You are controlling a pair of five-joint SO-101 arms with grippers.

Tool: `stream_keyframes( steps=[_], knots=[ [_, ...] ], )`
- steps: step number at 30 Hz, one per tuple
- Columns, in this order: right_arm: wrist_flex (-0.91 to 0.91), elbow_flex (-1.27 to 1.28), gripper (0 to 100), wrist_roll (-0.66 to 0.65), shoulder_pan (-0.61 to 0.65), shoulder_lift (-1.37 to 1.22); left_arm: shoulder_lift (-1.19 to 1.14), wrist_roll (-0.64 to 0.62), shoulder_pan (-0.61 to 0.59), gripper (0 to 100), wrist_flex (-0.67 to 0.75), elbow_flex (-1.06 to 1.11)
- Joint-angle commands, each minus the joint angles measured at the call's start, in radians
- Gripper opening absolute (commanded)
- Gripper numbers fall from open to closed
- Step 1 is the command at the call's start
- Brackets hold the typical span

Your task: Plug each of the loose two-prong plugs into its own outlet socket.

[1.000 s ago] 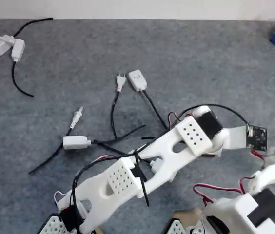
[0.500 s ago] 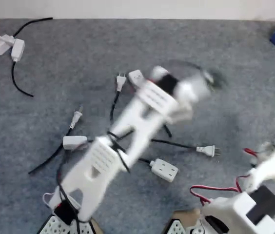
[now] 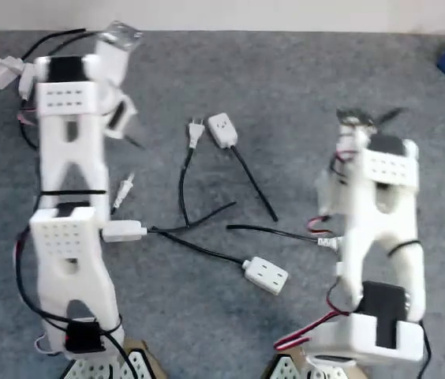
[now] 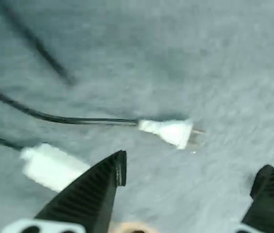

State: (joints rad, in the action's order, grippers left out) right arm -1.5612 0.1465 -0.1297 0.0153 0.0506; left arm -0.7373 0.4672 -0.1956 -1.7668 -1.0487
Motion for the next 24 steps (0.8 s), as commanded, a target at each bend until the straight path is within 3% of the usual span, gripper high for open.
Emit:
stream_keyframes(
  steps=[1, 8, 11, 17, 24],
  knots=[
    [-0.114, -0.124, 38.5, 0.229, 0.081, 0.019, 0.062, 0.068, -0.087, 35, -0.014, 0.004],
    [-0.059, -0.033, 38.5, 0.552, -0.004, 0.007, 0.005, 0.115, -0.125, 35, -0.014, 0.002],
    [-0.056, 0.097, 38.5, 0.721, 0.025, 0.008, -0.028, 0.121, -0.125, 35, -0.014, -0.001],
    [0.059, 0.323, 38.7, 0.776, 0.082, 0.013, -0.036, 0.115, -0.12, 35, -0.014, -0.001],
    [0.289, 0.381, 38.7, 1.082, 0.005, 0.018, -0.039, 0.118, -0.136, 35, -0.014, 0.002]
  ],
)
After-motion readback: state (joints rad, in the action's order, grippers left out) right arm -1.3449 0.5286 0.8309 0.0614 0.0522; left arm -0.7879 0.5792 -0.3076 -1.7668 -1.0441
